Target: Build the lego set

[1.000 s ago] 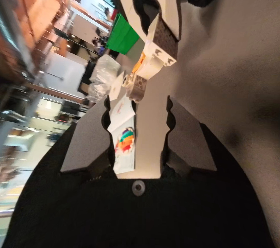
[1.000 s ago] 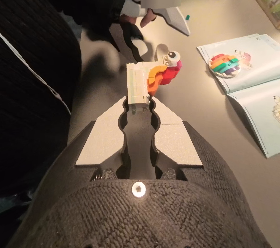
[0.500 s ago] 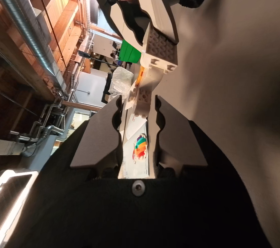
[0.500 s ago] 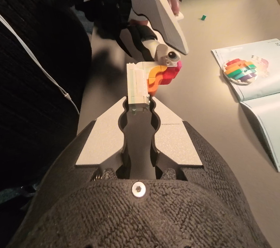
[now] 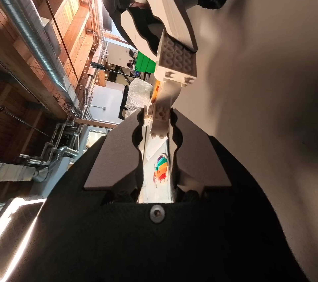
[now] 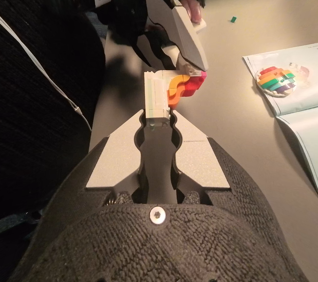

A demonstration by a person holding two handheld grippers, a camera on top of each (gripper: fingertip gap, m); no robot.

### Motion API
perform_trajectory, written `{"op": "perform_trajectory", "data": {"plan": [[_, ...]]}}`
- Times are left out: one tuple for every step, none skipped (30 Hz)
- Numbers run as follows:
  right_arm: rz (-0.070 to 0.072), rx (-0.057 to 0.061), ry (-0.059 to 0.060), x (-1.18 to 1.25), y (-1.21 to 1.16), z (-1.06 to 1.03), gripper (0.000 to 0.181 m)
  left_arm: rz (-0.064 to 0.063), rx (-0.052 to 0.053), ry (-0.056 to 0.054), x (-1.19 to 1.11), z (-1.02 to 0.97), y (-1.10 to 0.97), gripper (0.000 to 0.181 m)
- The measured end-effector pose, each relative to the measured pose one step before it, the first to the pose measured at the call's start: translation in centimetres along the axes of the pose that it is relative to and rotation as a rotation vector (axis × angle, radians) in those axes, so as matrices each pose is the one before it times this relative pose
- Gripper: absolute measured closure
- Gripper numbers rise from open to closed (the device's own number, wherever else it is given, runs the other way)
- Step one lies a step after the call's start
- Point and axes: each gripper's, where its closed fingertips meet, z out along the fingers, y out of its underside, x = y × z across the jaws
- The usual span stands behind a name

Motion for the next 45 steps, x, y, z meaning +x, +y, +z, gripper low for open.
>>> {"op": "perform_trajectory", "data": {"plan": [[-0.0004,-0.0006,-0.0015,-0.023,0.007,0.013,0.155,0.011,0.0011,-0.0004,0.017,-0.012,0.007,0.152],[0.0,-0.0011,-0.0015,-0.021,0.009,0.016,0.155,0.0136,0.0008,0.0,0.038,-0.015,0.005,0.153],[0.0005,-0.0012,-0.0014,-0.014,0.013,0.012,0.155,0.0126,0.0004,0.0013,0.044,-0.006,0.0,0.153],[-0.0007,-0.0019,-0.0008,-0.003,0.023,0.024,0.155,0.0128,-0.0004,0.0025,0.099,-0.037,-0.01,0.154],[-0.0011,-0.0014,0.0002,0.005,0.013,0.03,0.155,0.0117,-0.0014,0.003,0.035,0.024,-0.007,0.154],[0.0,-0.0018,-0.0001,0.011,0.032,0.027,0.155,0.0077,-0.004,0.0032,0.145,0.014,-0.012,0.154],[-0.0009,-0.0016,-0.0002,0.008,0.019,0.025,0.155,0.01,-0.0045,0.0038,0.045,0.023,0.034,0.154],[-0.0012,-0.0014,0.0006,0.012,0.013,0.03,0.155,0.0097,-0.0049,0.0033,0.021,0.042,0.014,0.154],[-0.0014,-0.0013,0.0013,0.018,0.025,0.03,0.156,0.0068,-0.0059,0.0037,0.004,0.063,0.063,0.154],[-0.0004,0.0002,0.0006,0.007,0.004,0.024,0.156,0.007,-0.0065,0.005,0.02,0.041,0.082,0.154],[0.0019,0.0021,-0.0024,-0.033,-0.01,0.007,0.156,0.0085,-0.0044,0.0077,0.113,-0.033,-0.013,0.155],[0.0028,0.0025,-0.0033,-0.039,-0.011,0.02,0.156,0.0093,-0.0043,0.0099,0.042,0.002,0.029,0.155],[0.0023,0.0028,-0.0037,-0.068,-0.01,0.015,0.156,0.0096,-0.0026,0.0081,0.012,-0.042,0.021,0.156],[0.0019,0.0021,-0.0037,-0.057,-0.003,0.03,0.156,0.0122,-0.0034,0.0057,0.06,0.003,-0.014,0.156],[0.0018,0.0008,-0.0045,-0.072,0.023,0.043,0.156,0.0111,-0.004,0.0069,0.094,0.028,-0.183,0.156],[0.0019,0.0011,-0.0034,-0.048,0.02,0.043,0.156,0.0102,-0.0041,0.0067,0.049,-0.022,-0.006,0.156],[0.0018,0.002,-0.0028,-0.034,-0.005,0.05,0.156,0.0076,-0.0043,0.0067,0.054,0.025,-0.057,0.157],[0.003,0.0011,-0.0034,-0.024,0.002,0.05,0.156,0.0087,-0.0058,0.0075,0.037,-0.018,0.014,0.157],[0.0021,0.0001,-0.0036,-0.028,0.014,0.046,0.156,0.0125,-0.0072,0.0069,0.107,0.059,-0.079,0.157],[0.0009,0.0008,-0.0022,-0.006,-0.007,0.032,0.156,0.0107,-0.0061,0.004,0.044,0.035,-0.01,0.158],[0.002,0.0015,-0.001,0.021,-0.026,0.017,0.156,0.0068,-0.0053,0.0036,0.012,0.043,-0.009,0.158],[-0.0001,0.0042,0.0029,0.067,-0.082,-0.006,0.156,0.0045,-0.0057,-0.0015,-0.099,0.055,0.006,0.158],[-0.0011,0.0067,0.0056,0.116,-0.157,-0.036,0.156,-0.0065,-0.0035,-0.0085,-0.2,-0.089,0.0,0.157],[-0.0011,0.0103,0.0098,0.157,-0.255,-0.064,0.156,-0.0275,0.0017,-0.0074,-0.299,-0.042,-0.016,0.157],[-0.0014,0.0166,0.0147,0.222,-0.396,-0.053,0.156,-0.0398,0.0048,-0.0067,-0.39,-0.062,0.129,0.157],[-0.0021,0.0215,0.017,0.246,-0.525,-0.076,0.155,-0.0494,0.005,-0.002,-0.477,-0.075,0.16,0.156],[-0.0035,0.0321,0.0211,0.32,-0.706,-0.194,0.153,-0.0621,0.0038,0.0023,-0.493,-0.074,0.278,0.156],[-0.0034,0.0427,0.0256,0.39,-0.896,-0.3,0.151,-0.075,0.0127,0.0107,-0.359,-0.074,0.114,0.156],[-0.0081,0.0468,0.0237,0.353,-1.007,-0.359,0.149,-0.0873,0.0179,0.0114,-0.362,-0.114,0.146,0.156],[-0.0146,0.0354,0.0213,0.285,-0.849,-0.289,0.144,-0.0927,0.0314,0.0199,-0.319,-0.146,-0.117,0.156],[-0.0291,0.0169,0.0322,0.399,-0.519,-0.173,0.135,-0.0989,0.0414,0.0192,-0.339,-0.17,-0.323,0.156],[-0.0512,0.0031,0.0346,0.36,-0.218,-0.06,0.126,-0.091,0.0379,0.0206,-0.289,-0.139,-0.35,0.156],[-0.0664,-0.0017,0.0299,0.191,-0.026,0.031,0.119,-0.0724,0.0299,0.0152,-0.322,-0.104,-0.233,0.156],[-0.0642,-0.0094,0.026,0.109,0.147,0.136,0.114,-0.0574,0.0221,0.0148,-0.205,-0.1,-0.17,0.156],[-0.0605,-0.0131,0.0237,0.081,0.209,0.231,0.109,-0.0439,0.0201,0.0139,-0.127,-0.089,-0.155,0.156],[-0.0617,0.0059,0.0192,-0.075,-0.089,0.296,0.108,-0.0274,0.0159,0.0125,-0.02,-0.069,-0.113,0.156],[-0.0631,0.0277,0.0203,-0.119,-0.466,0.277,0.109,-0.0153,0.011,0.0171,0.169,-0.037,-0.095,0.156],[-0.0562,0.0296,0.0249,-0.02,-0.555,0.244,0.114,-0.0065,0.006,0.0135,0.212,0.03,-0.043,0.156],[-0.0444,0.019,0.0284,0.139,-0.438,0.25,0.117,0.001,0.0035,0.0122,0.235,0.01,-0.094,0.156],[-0.0367,0.0161,0.0242,0.147,-0.377,0.225,0.121,0.0045,0.0006,0.0127,0.256,0.065,-0.008,0.156],[-0.0307,0.0182,0.0259,0.224,-0.353,0.16,0.125,0.0032,-0.0009,0.0067,0.217,0.082,0.005,0.156],[-0.0253,0.0199,0.0205,0.176,-0.316,0.096,0.131,0.0041,-0.002,0.0082,0.168,0.073,0.015,0.156],[-0.0156,0.0158,0.013,0.133,-0.196,0.021,0.139,0.0011,0.0016,0.0091,0.229,0.062,-0.023,0.156],[-0.0035,0.0141,0.0073,0.136,-0.143,-0.025,0.145,-0.0015,0.0036,0.0068,0.142,0.02,-0.123,0.156],[0.0079,0.0074,-0.0063,-0.03,0.0,-0.02,0.147,-0.0063,0.004,0.0012,0.044,-0.016,-0.096,0.156]]}}
